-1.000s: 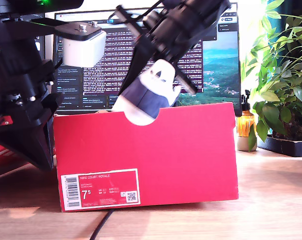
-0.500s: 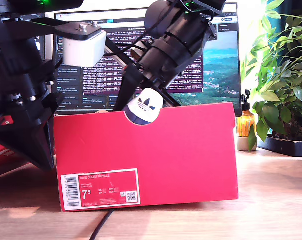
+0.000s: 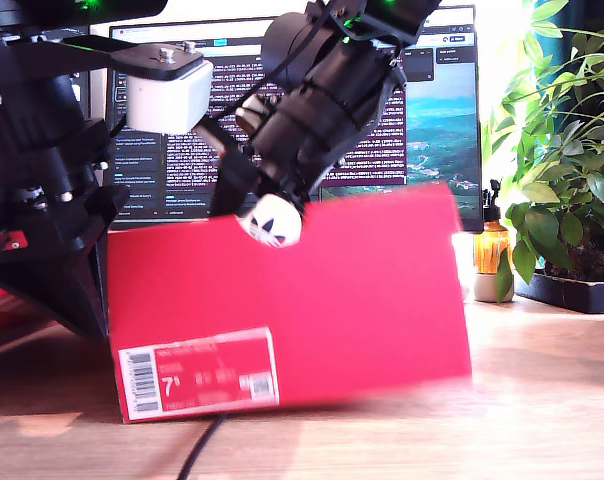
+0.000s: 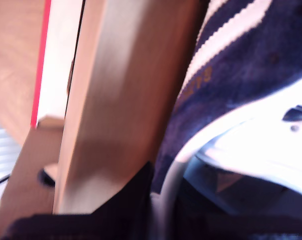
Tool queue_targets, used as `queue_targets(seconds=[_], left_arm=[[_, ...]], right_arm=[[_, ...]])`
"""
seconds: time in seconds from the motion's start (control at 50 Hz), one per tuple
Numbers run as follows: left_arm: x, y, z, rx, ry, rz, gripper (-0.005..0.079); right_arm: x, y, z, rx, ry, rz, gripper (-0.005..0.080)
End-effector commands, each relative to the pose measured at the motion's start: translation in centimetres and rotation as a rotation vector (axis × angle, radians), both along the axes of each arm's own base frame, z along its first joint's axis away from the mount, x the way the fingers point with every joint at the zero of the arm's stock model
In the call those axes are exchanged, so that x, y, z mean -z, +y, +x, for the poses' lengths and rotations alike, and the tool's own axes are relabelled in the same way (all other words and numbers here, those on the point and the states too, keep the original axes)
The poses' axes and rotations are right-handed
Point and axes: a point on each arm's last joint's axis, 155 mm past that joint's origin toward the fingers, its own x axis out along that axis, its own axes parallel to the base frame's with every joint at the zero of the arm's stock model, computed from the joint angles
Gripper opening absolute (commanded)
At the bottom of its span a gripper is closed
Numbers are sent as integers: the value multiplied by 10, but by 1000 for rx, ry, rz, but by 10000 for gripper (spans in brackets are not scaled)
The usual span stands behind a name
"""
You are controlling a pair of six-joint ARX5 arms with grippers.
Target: Pack the blue shoes by picking the first shoe and placing it inside the red shoebox, left side, then picking and rotating the second shoe and placing it in the shoebox
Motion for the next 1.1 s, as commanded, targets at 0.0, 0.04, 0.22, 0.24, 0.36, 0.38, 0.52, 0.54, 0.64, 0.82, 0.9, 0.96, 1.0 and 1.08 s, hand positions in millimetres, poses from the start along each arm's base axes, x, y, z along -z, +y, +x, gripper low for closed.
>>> queue_targets(seconds=[0.0, 0.04, 0.22, 0.24, 0.36, 0.38, 0.52, 0.54, 0.64, 0.82, 0.9, 0.96, 1.0, 1.08], left_arm=[[5, 1, -2, -1, 10, 10, -19], [5, 1, -2, -1, 11, 11, -19], [5, 1, -2, -1, 12, 12, -19], [5, 1, -2, -1, 12, 12, -19], [5, 1, -2, -1, 12, 12, -19], [5, 1, -2, -1, 12, 12, -19], [5, 1, -2, -1, 12, 12, -19], [5, 1, -2, -1, 12, 12, -19], [5, 1, -2, -1, 12, 12, -19], [5, 2, -2, -2, 10, 15, -19], [5, 3, -1, -4, 7, 17, -19], [5, 3, -1, -4, 8, 17, -19], [5, 3, -1, -4, 8, 17, -19], [5, 3, -1, -4, 9, 17, -19]], right_arm=[[-19, 8, 12, 12, -52, 39, -12], [-19, 8, 12, 11, -52, 39, 1], [-22, 14, 4, -19, -28, 66, 135], [-22, 15, 2, -24, -25, 70, 137], [-25, 20, -6, -54, -2, 95, 144], [-25, 20, -7, -56, 0, 98, 144], [-24, 19, -10, -58, 14, 92, 172], [-24, 19, -10, -59, 17, 92, 188], [-28, 21, -17, -82, 47, 116, 258], [-42, 21, -9, -79, 31, 125, 317], [-53, 20, -5, -92, 9, 124, 322], [-62, 17, -1, -100, -7, 118, 322], [-66, 14, 3, -100, -24, 106, 322], [-72, 8, 6, -88, -27, 79, 322]])
